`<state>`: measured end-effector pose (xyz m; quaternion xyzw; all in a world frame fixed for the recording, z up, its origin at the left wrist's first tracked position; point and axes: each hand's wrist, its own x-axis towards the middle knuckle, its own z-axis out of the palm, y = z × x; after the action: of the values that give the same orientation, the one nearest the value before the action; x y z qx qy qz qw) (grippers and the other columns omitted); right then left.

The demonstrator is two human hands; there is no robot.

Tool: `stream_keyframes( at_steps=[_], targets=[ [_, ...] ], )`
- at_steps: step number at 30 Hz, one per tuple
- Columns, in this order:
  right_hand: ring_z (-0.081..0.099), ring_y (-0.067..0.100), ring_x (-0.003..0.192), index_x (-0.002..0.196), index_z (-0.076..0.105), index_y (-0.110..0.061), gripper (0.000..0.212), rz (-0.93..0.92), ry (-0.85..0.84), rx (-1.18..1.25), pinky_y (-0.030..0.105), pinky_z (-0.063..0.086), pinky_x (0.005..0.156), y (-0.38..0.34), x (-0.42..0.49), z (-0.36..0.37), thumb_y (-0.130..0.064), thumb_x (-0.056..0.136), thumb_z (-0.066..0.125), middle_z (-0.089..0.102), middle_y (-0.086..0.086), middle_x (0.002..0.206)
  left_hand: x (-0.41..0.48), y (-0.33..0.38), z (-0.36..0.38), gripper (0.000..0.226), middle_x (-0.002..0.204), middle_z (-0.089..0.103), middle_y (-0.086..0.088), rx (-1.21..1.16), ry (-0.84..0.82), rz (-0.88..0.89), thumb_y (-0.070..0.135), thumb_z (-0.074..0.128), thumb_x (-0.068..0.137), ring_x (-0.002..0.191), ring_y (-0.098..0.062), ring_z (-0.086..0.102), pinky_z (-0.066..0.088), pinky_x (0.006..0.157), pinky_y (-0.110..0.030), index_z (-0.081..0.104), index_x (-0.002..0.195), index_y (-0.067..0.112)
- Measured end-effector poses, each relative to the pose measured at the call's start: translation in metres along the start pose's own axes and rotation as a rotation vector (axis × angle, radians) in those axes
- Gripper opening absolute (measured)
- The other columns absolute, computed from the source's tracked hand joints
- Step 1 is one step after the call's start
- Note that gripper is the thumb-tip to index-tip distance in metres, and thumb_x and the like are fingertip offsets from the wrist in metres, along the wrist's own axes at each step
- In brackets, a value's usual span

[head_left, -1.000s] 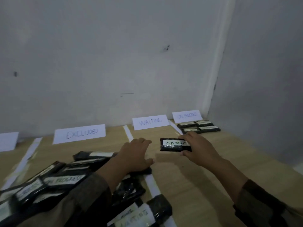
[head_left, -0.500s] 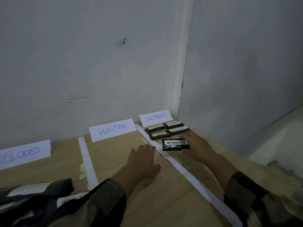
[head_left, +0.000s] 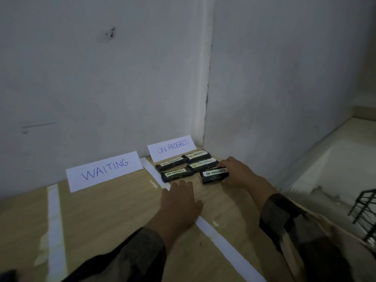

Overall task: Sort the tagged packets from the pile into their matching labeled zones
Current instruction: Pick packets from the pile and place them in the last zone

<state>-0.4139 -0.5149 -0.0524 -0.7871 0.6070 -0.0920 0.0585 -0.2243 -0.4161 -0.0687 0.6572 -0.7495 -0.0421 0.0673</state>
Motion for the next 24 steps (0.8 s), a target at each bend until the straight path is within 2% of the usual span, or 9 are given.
stream_keyframes(
  at_steps=[7,14,20,24],
  targets=[
    [0.046,0.024,0.118,0.131,0.048,-0.021,0.056,0.016,-0.094,-0.032,0.029,0.037,0.092,0.018,0.035,0.003,-0.014,0.08,0.068,0.044,0.007,0.131,0.01,0.015,0.016,0.053,0.134,0.042,-0.005,0.023,-0.045,-0.026,0.052,0.037,0.091,0.123,-0.024,0.04,0.034,0.099,-0.043,0.039,0.131,0.018],
    [0.046,0.024,0.121,0.128,0.054,-0.025,0.056,0.024,-0.196,-0.012,0.031,0.038,0.1,0.025,0.052,0.002,-0.012,0.077,0.073,0.047,0.006,0.134,0.013,0.012,0.019,0.053,0.134,0.041,-0.006,0.045,-0.049,-0.017,0.052,0.035,0.091,0.124,-0.025,0.039,0.035,0.101,-0.044,0.041,0.131,0.018],
    [0.046,0.025,0.122,0.134,0.048,-0.026,0.065,0.046,-0.133,-0.043,0.032,0.039,0.099,0.02,0.044,-0.002,-0.015,0.076,0.074,0.045,0.005,0.134,0.011,0.01,0.014,0.053,0.136,0.041,-0.006,0.029,-0.079,-0.004,0.053,0.036,0.091,0.126,-0.025,0.038,0.034,0.103,-0.045,0.04,0.132,0.018],
    [0.047,0.023,0.12,0.134,0.046,-0.028,0.057,0.01,-0.051,-0.021,0.031,0.04,0.092,0.007,0.022,-0.011,-0.016,0.082,0.067,0.044,0.004,0.133,0.003,0.002,0.001,0.059,0.143,0.036,-0.005,0.013,-0.06,0.011,0.053,0.038,0.091,0.132,-0.024,0.033,0.03,0.107,-0.046,0.034,0.139,0.019]
  ],
)
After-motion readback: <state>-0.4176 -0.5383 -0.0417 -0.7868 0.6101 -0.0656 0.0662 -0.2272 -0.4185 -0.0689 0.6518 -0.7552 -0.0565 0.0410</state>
